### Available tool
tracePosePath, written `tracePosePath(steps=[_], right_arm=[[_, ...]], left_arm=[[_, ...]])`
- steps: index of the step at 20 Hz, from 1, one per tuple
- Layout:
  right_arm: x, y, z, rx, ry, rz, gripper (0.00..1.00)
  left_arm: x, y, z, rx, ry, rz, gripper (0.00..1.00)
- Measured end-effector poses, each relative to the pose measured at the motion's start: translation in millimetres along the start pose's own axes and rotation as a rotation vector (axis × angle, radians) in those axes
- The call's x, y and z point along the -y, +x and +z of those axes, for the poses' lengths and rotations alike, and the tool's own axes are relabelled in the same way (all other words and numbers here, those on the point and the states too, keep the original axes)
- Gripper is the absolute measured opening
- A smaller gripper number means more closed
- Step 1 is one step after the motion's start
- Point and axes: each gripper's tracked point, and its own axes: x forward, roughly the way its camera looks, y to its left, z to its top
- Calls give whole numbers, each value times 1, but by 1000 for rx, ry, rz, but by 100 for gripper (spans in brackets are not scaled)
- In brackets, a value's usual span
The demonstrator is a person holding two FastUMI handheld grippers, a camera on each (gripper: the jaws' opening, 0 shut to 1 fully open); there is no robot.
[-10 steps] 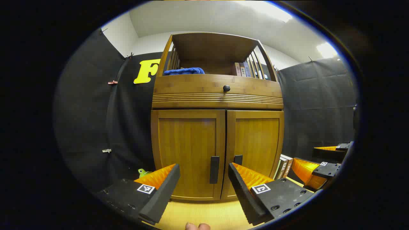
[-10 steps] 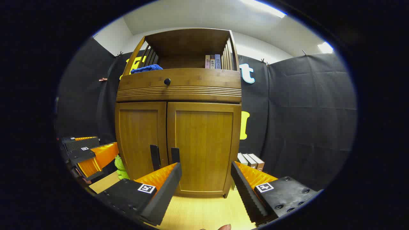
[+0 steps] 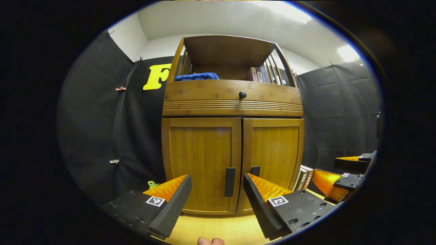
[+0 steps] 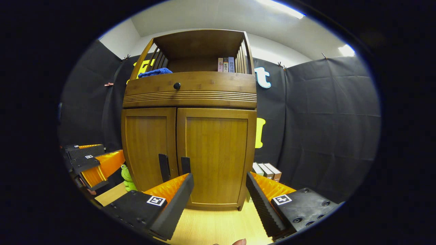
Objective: Open the right door of the double-door shoe cabinet with the right hand, and open the left door with the left hand.
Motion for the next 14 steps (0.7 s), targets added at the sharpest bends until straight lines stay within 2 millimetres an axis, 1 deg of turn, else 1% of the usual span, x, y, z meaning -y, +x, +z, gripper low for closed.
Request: tracePosePath(steps=[2, 5, 6, 10, 11, 12, 14], right_arm=[[-2, 1, 0, -1, -4, 3, 98], [-4, 3, 0, 0, -6, 5, 98], [-4, 3, 0, 1, -7, 4, 96], [-5, 4, 0, -1, -2, 4, 98], [-8, 5, -1, -2, 1, 9, 96], [-10, 6, 0, -1, 4, 11, 98], [-17, 10, -1, 0, 14, 27, 98]], left_arm=[[-2, 1, 0, 0, -1, 3, 92], [-5, 3, 0, 1, 0, 5, 92], [-5, 3, 0, 1, -1, 6, 92], [-6, 5, 0, 3, 1, 6, 92], [-7, 5, 1, 5, 2, 7, 92], [-8, 6, -1, 6, 5, 8, 92], [-13, 7, -4, -1, 16, 15, 92]])
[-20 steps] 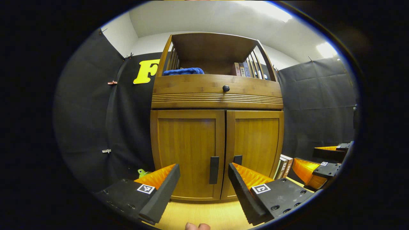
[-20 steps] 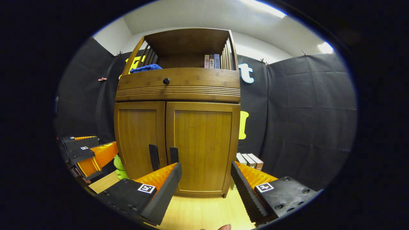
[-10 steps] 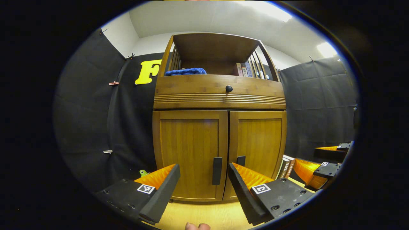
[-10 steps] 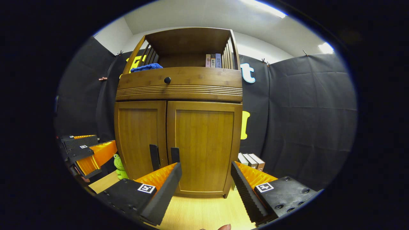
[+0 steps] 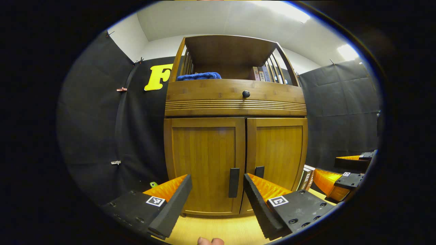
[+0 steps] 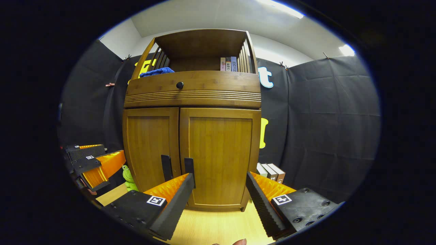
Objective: Open the right door of the double-door shoe cabinet with the right hand, and open the left door with the left hand.
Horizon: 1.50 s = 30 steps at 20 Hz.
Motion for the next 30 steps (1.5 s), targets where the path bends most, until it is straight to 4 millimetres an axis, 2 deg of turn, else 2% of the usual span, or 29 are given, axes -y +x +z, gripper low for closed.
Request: tracePosePath(steps=[4, 7, 14, 19, 23, 24, 25, 29, 30], right_arm=[[-20, 15, -2, -2, 10, 40, 98], [-35, 38, -8, -9, 10, 58, 98], [-69, 105, -54, -72, 26, 73, 98], [-94, 144, -83, -115, 65, 89, 98], [-86, 177, -103, -147, 122, 30, 100], [-83, 184, -107, -149, 118, 11, 88], [-82, 190, -111, -159, 119, 6, 86], [-93, 208, -116, -170, 90, 25, 53], [-92, 216, -124, -191, 81, 12, 49]], left_arm=[[-12, 1, -5, -9, 5, 18, 92], [-22, -1, -6, -9, 6, 28, 92], [-41, -4, -13, -23, -1, 24, 92], [-47, -9, -15, -31, -20, 12, 92], [-53, -15, -17, -39, -26, 13, 92], [-54, -16, -17, -41, -26, 12, 94], [-55, -17, -17, -42, -24, 13, 92], [-64, -21, -21, -53, -17, 25, 94], [-65, -23, -22, -56, -19, 29, 94]])
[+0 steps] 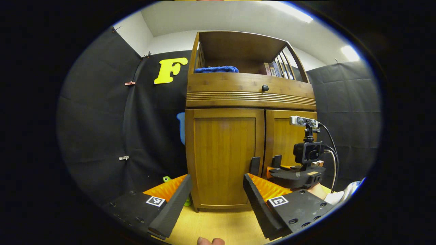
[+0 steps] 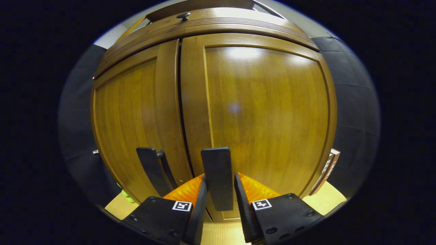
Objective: Open the right door of the double-door shoe cabinet with the right hand, and open the left door with the left hand.
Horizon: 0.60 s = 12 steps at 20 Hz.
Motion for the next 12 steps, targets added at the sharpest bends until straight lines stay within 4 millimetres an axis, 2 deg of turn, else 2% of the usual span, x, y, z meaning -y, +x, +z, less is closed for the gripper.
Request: tracePosePath(steps=[1, 2, 4, 7, 12], right_arm=[[3, -18, 5, 27, -5, -10, 43], [3, -7, 5, 26, -8, -10, 37], [0, -12, 4, 18, -18, 15, 23], [1, -26, 3, 2, -21, 55, 25], [13, -68, -1, 0, 8, 100, 25]], left_arm=[[-1, -1, 1, 0, -2, 4, 94], [-2, -2, 1, 0, -4, 9, 94], [-3, -4, 2, 3, -7, 15, 92], [-1, -5, 6, 13, -11, 16, 94], [14, -10, 9, 19, -14, 4, 94]])
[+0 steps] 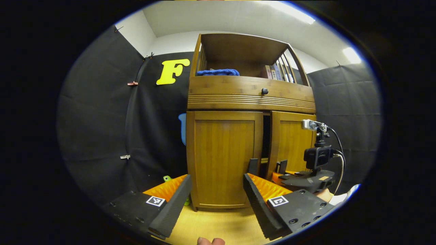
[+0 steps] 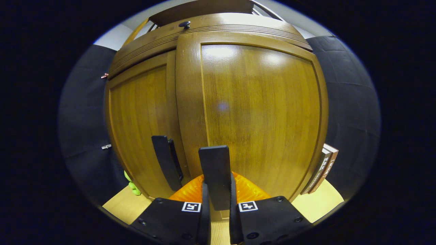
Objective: Open the right door of the double-door shoe cabinet with the right hand, and open the left door with the left hand.
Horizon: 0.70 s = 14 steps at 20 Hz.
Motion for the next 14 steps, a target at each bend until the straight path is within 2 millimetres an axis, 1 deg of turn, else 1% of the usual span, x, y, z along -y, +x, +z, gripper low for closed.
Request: tracePosePath(steps=[1, 2, 3, 4, 6, 7, 8, 14], right_arm=[[3, -9, -1, 0, 2, 7, 25], [6, -19, -2, 0, 3, 14, 25], [9, -28, -2, -1, 5, 18, 25], [13, -36, -3, -6, 7, 21, 25], [21, -51, -4, -12, 13, 23, 25], [25, -58, -4, -16, 15, 24, 25], [29, -66, -4, -16, 18, 25, 25], [53, -103, -6, -36, 19, 21, 25]], left_arm=[[3, -1, 1, 1, 2, -2, 92], [5, -3, 0, 2, 3, -4, 94], [8, -3, 0, 1, 3, -9, 92], [12, -5, 0, 1, 4, -12, 94], [19, -6, 0, 2, 2, -16, 94], [21, -7, 2, 5, 0, -15, 97], [25, -7, 1, 8, -3, -17, 94], [48, -6, 5, 22, -19, -20, 94]])
